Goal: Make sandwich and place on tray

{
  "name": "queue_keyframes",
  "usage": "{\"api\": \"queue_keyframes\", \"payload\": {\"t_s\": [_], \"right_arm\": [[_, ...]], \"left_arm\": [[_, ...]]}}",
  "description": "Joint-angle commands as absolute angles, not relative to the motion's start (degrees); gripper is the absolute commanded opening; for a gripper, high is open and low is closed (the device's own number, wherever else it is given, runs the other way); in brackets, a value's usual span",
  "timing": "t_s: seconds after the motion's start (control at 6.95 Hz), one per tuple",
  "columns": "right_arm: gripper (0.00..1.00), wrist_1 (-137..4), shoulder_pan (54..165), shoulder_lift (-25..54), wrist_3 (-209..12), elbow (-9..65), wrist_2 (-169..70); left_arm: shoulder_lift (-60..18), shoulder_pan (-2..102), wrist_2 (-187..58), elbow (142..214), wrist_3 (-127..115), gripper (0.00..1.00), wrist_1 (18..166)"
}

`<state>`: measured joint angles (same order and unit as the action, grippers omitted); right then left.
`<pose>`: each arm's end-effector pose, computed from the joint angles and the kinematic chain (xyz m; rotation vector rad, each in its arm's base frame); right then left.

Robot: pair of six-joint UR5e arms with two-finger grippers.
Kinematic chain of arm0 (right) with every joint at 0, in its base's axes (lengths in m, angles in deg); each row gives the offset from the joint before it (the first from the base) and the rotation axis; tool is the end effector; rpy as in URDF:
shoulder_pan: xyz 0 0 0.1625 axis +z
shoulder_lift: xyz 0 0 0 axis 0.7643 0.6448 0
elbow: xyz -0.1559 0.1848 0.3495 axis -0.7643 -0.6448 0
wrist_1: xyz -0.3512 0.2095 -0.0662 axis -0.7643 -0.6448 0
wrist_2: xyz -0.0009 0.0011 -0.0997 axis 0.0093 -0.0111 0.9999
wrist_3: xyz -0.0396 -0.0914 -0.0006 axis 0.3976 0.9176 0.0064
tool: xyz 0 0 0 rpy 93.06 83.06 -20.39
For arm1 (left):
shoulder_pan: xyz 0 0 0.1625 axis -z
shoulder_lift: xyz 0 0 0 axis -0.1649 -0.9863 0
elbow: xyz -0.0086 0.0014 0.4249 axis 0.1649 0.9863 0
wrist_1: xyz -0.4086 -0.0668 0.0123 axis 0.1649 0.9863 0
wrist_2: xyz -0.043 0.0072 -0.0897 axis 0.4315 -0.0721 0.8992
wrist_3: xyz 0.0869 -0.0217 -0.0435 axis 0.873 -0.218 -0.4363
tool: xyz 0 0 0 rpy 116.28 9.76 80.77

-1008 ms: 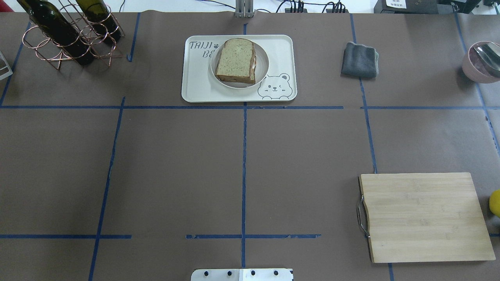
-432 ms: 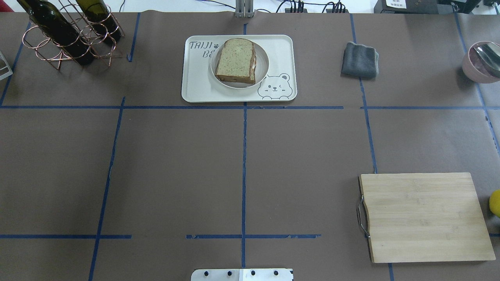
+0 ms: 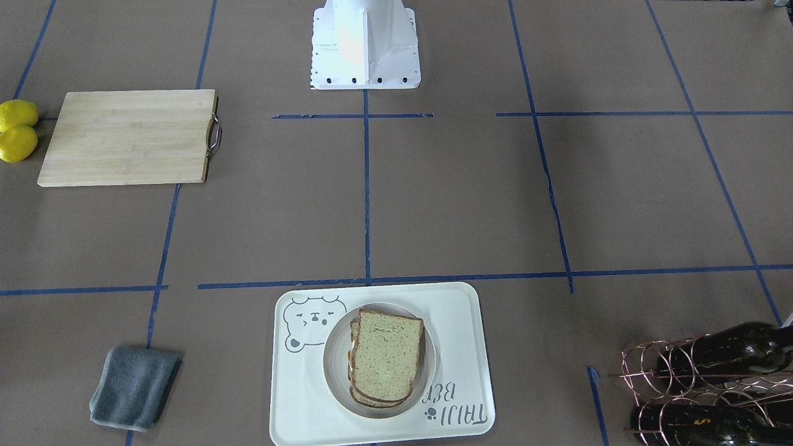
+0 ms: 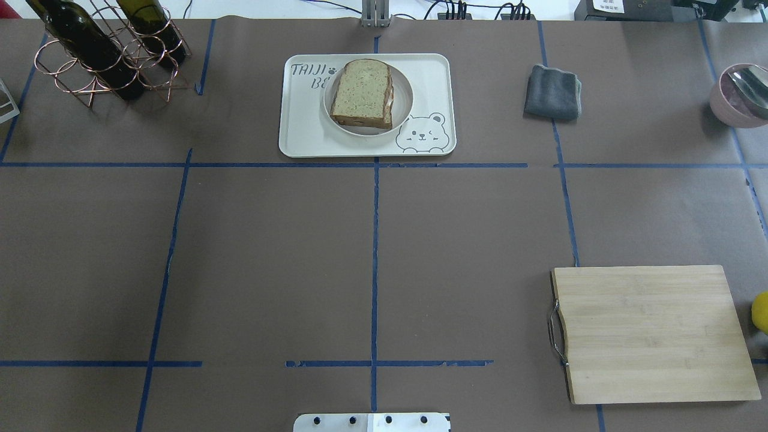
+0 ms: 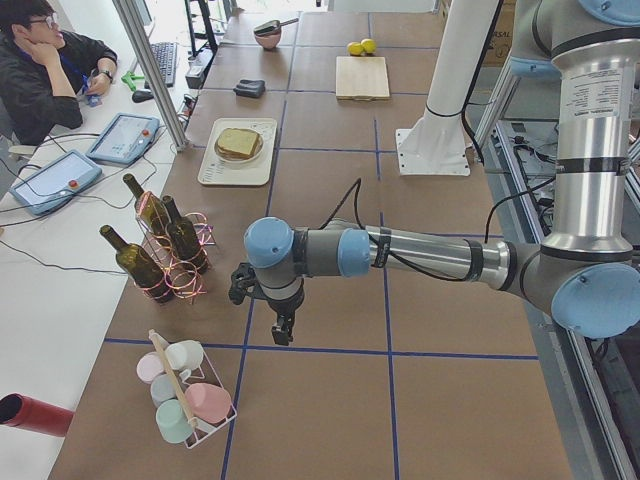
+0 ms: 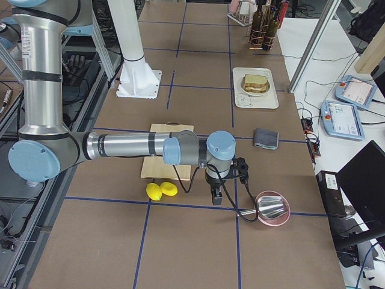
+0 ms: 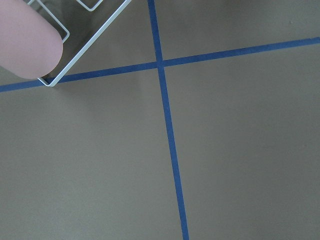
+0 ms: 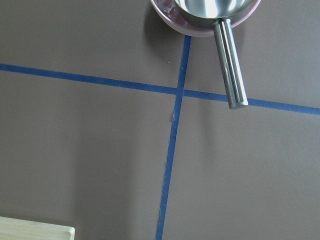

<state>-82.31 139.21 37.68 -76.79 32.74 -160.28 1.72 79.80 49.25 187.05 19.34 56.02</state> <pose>0.0591 -0.4713 0.6227 0.0645 -0.7637 -0.1154 -0.0569 -0.4648 0.6131 0.0224 0.7903 0.1661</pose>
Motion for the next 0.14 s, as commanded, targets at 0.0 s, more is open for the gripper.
{"api": "queue_keyframes", "payload": {"t_s": [0.0], "right_arm": [[1.00,-82.4,139.2,37.6,-76.8,32.8,-160.2]], "left_arm": [[1.7,79.8,49.2,187.0,19.3,1.00,56.1]]}}
